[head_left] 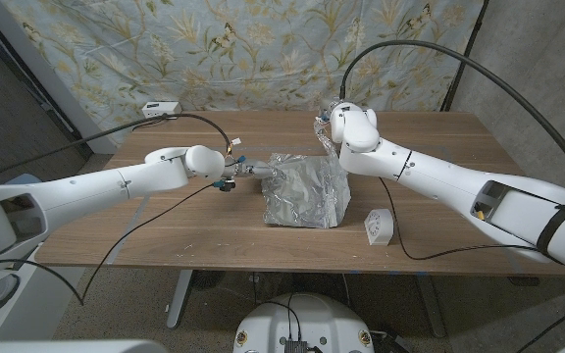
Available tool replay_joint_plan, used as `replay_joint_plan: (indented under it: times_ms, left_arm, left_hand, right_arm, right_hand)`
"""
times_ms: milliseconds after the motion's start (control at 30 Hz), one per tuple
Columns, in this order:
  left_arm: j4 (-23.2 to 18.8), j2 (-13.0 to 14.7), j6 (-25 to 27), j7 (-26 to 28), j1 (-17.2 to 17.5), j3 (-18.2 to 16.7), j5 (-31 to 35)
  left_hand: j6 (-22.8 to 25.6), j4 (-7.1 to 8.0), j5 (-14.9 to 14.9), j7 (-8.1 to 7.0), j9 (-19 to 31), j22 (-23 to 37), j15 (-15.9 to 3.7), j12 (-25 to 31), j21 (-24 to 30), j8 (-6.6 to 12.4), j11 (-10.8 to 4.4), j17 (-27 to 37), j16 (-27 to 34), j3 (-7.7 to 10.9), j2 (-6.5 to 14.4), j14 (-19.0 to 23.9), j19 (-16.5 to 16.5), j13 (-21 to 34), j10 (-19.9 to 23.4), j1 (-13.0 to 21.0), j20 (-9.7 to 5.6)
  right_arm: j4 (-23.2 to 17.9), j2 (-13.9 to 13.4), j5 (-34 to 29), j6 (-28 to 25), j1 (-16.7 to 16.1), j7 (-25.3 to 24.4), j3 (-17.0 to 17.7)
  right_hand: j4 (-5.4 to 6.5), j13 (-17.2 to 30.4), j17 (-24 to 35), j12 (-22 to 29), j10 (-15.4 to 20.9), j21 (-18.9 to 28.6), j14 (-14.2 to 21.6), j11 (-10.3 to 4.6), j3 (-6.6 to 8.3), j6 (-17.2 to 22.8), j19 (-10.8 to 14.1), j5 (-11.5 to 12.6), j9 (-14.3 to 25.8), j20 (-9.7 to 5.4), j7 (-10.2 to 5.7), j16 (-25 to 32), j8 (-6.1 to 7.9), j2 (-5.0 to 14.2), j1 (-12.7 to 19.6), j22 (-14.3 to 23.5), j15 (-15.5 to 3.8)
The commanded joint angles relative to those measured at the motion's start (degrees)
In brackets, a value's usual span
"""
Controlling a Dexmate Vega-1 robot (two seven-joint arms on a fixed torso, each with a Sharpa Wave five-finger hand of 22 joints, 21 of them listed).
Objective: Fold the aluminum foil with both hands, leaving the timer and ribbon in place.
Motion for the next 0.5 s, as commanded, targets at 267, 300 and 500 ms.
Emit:
replay_joint_plan:
  times_ms: [267, 300, 500]
  left_arm:
    - [0.0, 0.6, -0.3, 1.4, -0.1, -1.0, 0.3]
    - [-0.1, 0.6, -0.4, 1.5, -0.1, -1.0, 0.4]
    - [-0.8, 1.2, -0.9, 2.3, 0.1, -1.5, 0.1]
  left_hand:
    - [0.2, -0.42, 0.4, 0.05, 0.3, 0.3, 0.96, 0.2, -0.2, 0.38, 0.51, 2.7, 0.5, 0.01, 0.2, 0.9, 3.1, 4.1, 0.3, 0.8, 3.54]
    - [0.2, -0.44, 0.4, 0.02, 0.3, 0.3, 0.91, 0.2, -0.2, 0.37, 0.51, 2.7, 0.5, 0.00, 0.2, 0.9, 3.1, 4.1, 0.3, 0.8, 3.53]
    - [0.2, -0.53, 0.5, 0.01, 0.3, 0.4, 0.98, 0.2, -0.3, 0.37, 0.63, 2.7, 0.5, -0.02, 0.2, 0.8, 3.1, 4.1, 0.3, 0.9, 3.52]
  right_arm:
    - [0.7, 2.0, 3.6, -0.2, 0.2, -1.4, -0.1]
    - [0.8, 2.1, 3.7, -0.3, 0.2, -1.5, -0.1]
    - [1.2, 2.6, 4.5, -0.2, 0.5, -1.9, -0.3]
  right_hand:
    - [0.03, 0.2, 0.1, 0.0, 0.2, 0.1, 0.1, 0.45, -0.36, -0.3, 0.1, -0.2, 0.6, 0.38, 0.35, -0.1, -0.10, 0.26, 0.7, 0.2, 0.52]
    - [0.03, 0.2, 0.1, 0.0, 0.2, 0.1, 0.0, 0.48, -0.37, -0.3, 0.1, -0.2, 0.6, 0.38, 0.39, -0.1, -0.10, 0.27, 0.7, 0.2, 0.56]
    - [0.05, 0.2, 0.1, 0.1, 0.2, 0.2, 0.1, 0.66, -0.46, -0.4, 0.1, -0.2, 0.7, 0.48, 0.37, -0.1, -0.09, 0.30, 0.8, 0.2, 0.69]
